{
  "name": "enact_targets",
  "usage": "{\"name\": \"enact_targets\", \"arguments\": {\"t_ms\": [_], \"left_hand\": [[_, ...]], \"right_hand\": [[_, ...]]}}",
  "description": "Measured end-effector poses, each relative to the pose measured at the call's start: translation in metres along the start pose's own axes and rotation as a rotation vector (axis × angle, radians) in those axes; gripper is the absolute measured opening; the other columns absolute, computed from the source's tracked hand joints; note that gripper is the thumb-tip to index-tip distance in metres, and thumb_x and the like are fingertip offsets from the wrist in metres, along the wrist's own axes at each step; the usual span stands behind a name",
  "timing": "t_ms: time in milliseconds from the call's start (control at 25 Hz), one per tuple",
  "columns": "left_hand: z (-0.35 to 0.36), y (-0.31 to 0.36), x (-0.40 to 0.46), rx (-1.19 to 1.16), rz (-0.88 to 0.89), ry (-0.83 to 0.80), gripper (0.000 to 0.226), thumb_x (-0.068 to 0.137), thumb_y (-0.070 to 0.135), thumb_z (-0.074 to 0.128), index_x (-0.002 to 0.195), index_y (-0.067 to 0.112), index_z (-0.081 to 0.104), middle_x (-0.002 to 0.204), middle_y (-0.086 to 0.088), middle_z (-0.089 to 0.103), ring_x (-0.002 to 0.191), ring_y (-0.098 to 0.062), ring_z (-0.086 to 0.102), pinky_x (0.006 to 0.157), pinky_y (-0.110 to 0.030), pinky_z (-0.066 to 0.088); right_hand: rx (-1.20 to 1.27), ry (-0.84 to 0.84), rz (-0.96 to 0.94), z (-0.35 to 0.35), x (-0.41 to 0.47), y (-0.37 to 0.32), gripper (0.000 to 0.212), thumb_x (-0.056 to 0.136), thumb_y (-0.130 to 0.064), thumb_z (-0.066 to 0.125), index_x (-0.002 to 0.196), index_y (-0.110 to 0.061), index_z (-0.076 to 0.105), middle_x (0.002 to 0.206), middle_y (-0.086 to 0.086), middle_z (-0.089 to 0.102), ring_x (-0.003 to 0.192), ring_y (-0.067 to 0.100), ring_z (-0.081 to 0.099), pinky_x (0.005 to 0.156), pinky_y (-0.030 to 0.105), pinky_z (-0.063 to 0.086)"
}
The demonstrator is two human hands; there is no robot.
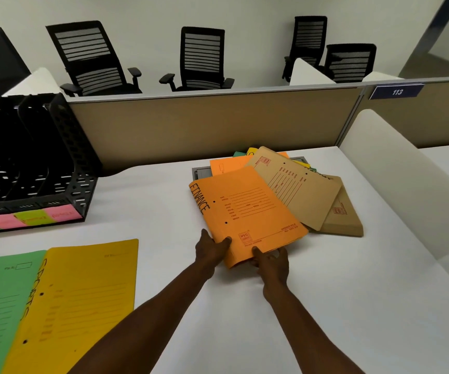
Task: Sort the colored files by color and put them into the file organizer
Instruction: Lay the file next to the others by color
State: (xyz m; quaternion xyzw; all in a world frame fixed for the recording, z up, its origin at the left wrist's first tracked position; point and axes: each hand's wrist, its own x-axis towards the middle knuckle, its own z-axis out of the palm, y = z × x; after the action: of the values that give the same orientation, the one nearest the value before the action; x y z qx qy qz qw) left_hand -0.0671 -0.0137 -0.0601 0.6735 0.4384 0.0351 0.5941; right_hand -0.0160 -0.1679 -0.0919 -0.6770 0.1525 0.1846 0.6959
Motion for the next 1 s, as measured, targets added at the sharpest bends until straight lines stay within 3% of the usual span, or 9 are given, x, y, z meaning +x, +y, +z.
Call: {"name": "enact_targets", "arguments": {"t_ms": [160,320,440,520,640,800,920,1000], "left_hand": [[-0.027,-0.014,-0.003,0.025,0.027,-0.041,0.062,0.088,0.033,0.069,0.141,0.018,0.040,0.141,-0.010,0.052,0.125,-0.032,0.053,0.100,-0.047,0.050],[-0.051,-0.030,-0.007,0.038,0.035,-0.064,0.061,0.090,0.029,0.068,0.142,0.019,0.038,0.139,-0.010,0.052,0.123,-0.033,0.054,0.099,-0.048,0.050],[-0.062,-0.042,-0.012,0.051,0.027,-0.095,0.063,0.090,0.028,0.069,0.143,0.019,0.037,0.138,-0.009,0.053,0.122,-0.032,0.055,0.097,-0.047,0.051],[-0.067,-0.048,-0.013,0.058,0.029,-0.109,0.061,0.090,0.027,0.069,0.142,0.020,0.038,0.136,-0.009,0.054,0.119,-0.030,0.057,0.096,-0.046,0.052],[-0.076,-0.052,-0.016,0.079,0.033,-0.114,0.062,0.089,0.025,0.069,0.143,0.021,0.038,0.134,-0.008,0.055,0.116,-0.030,0.057,0.096,-0.047,0.052],[-0.088,-0.064,-0.021,0.108,0.031,-0.124,0.068,0.087,0.025,0.071,0.145,0.021,0.036,0.127,-0.005,0.057,0.103,-0.021,0.059,0.087,-0.038,0.054],[-0.094,-0.073,-0.028,0.133,0.027,-0.138,0.068,0.086,0.026,0.073,0.143,0.022,0.037,0.108,0.004,0.056,0.091,-0.013,0.059,0.077,-0.030,0.053],[-0.097,-0.078,-0.032,0.157,0.032,-0.137,0.067,0.085,0.026,0.073,0.142,0.022,0.038,0.109,0.004,0.056,0.092,-0.014,0.058,0.079,-0.030,0.053]], "right_hand": [[-0.008,0.140,-0.010,-0.011,0.001,-0.005,0.076,0.078,-0.026,0.083,0.142,-0.025,0.042,0.127,0.012,0.063,0.107,0.034,0.066,0.089,0.054,0.056],[-0.160,0.318,0.021,-0.034,0.020,-0.027,0.083,0.081,-0.029,0.081,0.149,-0.020,0.036,0.135,0.015,0.058,0.122,0.038,0.056,0.100,0.054,0.050],[-0.324,0.225,0.034,-0.044,0.035,-0.033,0.056,0.083,-0.033,0.078,0.132,-0.015,0.059,0.139,0.013,0.056,0.125,0.034,0.053,0.103,0.050,0.048],[-0.422,0.118,0.015,-0.046,0.039,-0.032,0.048,0.084,-0.035,0.077,0.125,-0.014,0.064,0.137,0.012,0.057,0.124,0.033,0.053,0.101,0.046,0.048],[-0.584,-0.014,-0.036,-0.040,0.035,-0.028,0.050,0.085,-0.042,0.074,0.125,-0.015,0.064,0.131,0.010,0.061,0.117,0.031,0.057,0.093,0.041,0.046],[-0.815,-0.001,-0.108,-0.031,0.028,-0.023,0.044,0.089,-0.048,0.066,0.117,-0.013,0.066,0.121,0.010,0.067,0.100,0.026,0.061,0.092,0.040,0.048],[-0.855,-0.009,-0.123,-0.025,0.024,-0.024,0.050,0.088,-0.050,0.067,0.125,-0.017,0.060,0.129,0.009,0.063,0.113,0.030,0.060,0.095,0.042,0.046],[-0.859,-0.009,-0.122,-0.022,0.021,-0.023,0.052,0.087,-0.051,0.068,0.126,-0.017,0.059,0.131,0.010,0.061,0.116,0.032,0.059,0.094,0.041,0.047]]}}
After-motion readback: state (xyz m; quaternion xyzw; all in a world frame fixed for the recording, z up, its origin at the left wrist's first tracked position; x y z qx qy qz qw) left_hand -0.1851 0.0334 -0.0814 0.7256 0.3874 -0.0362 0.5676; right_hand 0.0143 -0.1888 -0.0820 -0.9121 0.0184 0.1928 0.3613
